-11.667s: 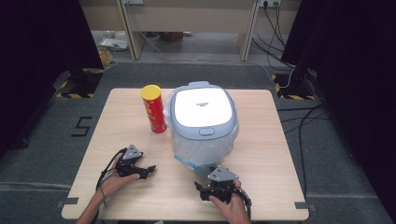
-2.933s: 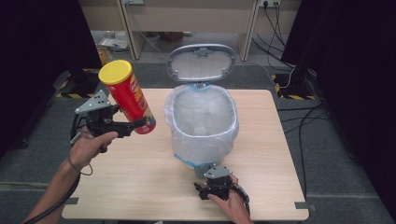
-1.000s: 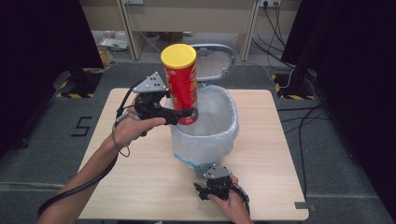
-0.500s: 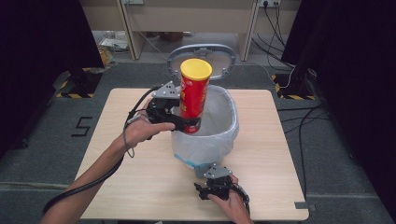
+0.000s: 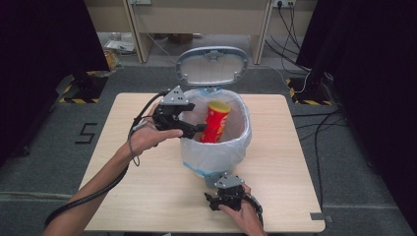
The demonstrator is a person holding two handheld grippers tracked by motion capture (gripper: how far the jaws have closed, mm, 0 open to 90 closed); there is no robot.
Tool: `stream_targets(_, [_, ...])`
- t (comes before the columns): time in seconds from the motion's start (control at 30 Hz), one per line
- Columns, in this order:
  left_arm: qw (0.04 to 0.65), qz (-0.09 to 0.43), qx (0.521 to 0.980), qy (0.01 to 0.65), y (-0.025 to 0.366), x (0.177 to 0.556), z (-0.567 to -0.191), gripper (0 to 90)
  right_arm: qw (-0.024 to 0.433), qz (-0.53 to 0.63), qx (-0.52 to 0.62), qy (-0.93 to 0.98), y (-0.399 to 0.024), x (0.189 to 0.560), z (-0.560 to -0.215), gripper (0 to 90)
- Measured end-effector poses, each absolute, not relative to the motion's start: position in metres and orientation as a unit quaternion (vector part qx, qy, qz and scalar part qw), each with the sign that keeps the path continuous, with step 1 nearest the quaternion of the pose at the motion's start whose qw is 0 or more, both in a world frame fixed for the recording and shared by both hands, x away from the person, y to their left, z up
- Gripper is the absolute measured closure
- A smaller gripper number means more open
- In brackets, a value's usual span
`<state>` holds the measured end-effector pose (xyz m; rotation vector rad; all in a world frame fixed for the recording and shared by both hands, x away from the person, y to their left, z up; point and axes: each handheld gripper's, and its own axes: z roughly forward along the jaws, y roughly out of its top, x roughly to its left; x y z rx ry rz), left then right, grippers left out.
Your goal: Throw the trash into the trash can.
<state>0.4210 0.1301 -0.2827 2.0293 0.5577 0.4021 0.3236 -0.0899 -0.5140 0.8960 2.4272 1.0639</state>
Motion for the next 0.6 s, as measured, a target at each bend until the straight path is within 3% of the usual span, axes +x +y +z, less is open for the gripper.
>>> stream_targets(0.6, [0.493,0.163,0.819,0.243,0.152,0.416,-0.277,15.4,0.173,0.373,0.316,0.855,-0.089,0.323,-0.514,19.0])
